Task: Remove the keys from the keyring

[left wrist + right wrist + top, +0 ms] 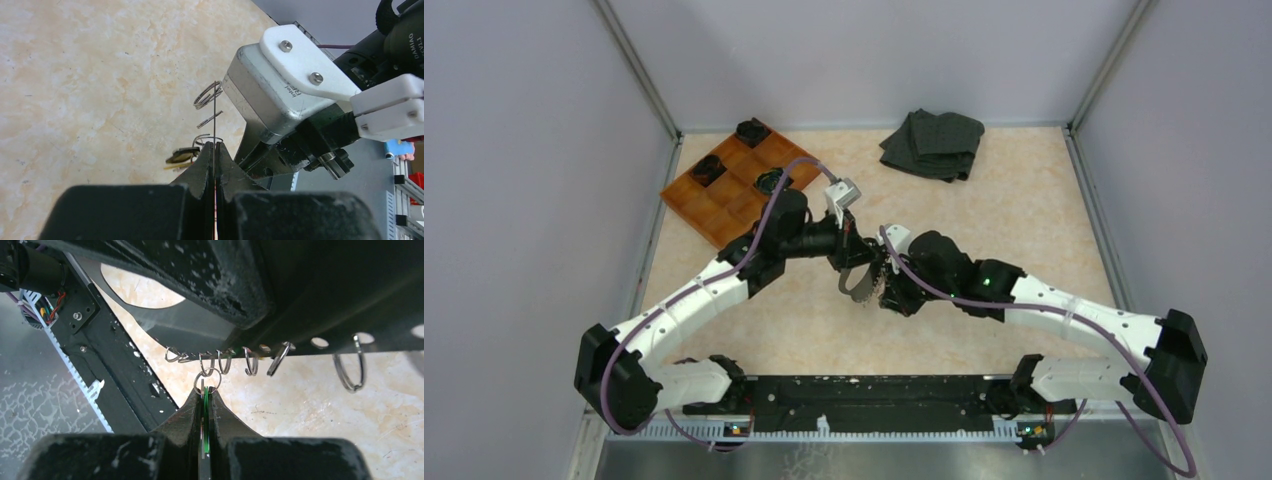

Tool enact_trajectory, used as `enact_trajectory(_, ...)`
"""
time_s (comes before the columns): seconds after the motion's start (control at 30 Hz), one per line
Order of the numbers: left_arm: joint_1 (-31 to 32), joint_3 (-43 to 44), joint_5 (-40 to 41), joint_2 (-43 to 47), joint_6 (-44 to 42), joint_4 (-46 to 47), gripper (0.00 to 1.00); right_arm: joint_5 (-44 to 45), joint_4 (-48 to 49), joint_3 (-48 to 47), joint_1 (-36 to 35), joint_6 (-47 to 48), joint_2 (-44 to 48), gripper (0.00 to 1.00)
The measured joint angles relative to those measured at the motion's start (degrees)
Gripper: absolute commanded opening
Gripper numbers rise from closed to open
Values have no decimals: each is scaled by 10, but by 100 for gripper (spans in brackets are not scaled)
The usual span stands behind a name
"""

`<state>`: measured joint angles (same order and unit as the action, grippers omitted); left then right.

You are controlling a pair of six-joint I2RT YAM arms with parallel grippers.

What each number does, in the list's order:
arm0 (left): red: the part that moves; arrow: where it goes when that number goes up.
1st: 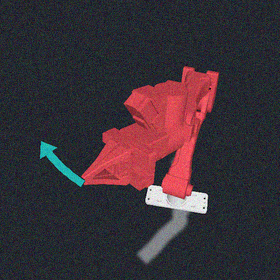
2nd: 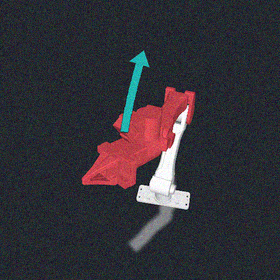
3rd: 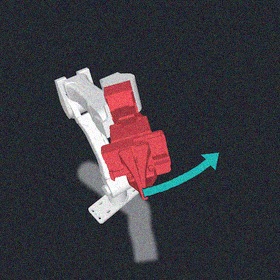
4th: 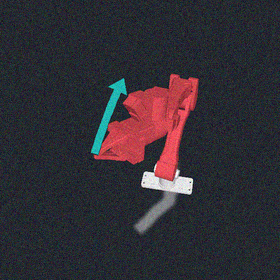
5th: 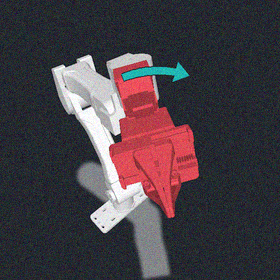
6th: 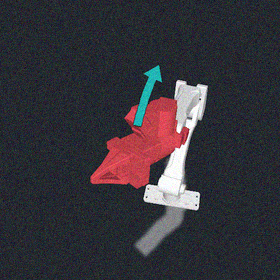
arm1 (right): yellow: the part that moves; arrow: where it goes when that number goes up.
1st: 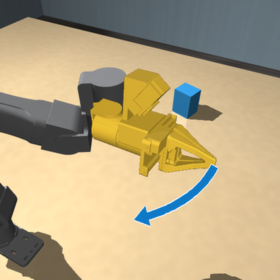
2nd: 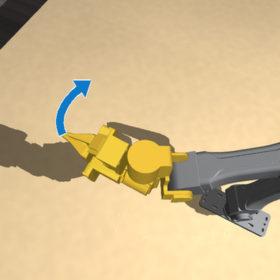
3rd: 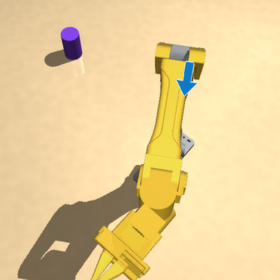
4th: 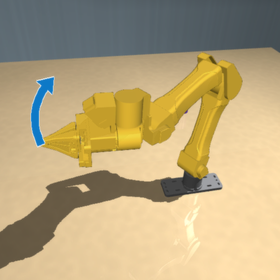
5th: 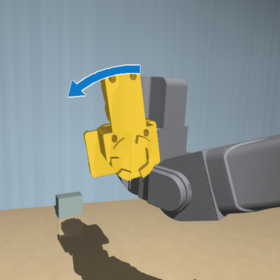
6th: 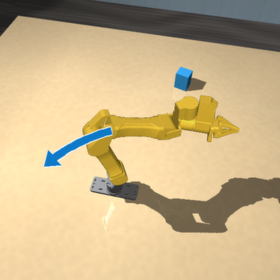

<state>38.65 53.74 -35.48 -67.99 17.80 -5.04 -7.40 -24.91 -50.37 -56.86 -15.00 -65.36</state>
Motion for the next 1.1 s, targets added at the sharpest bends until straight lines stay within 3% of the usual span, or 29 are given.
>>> enact_trajectory(1.1, 38, 0, 30, 0, -28, -16, 0, 17, -27, -33, 0, -13, -5, 0)
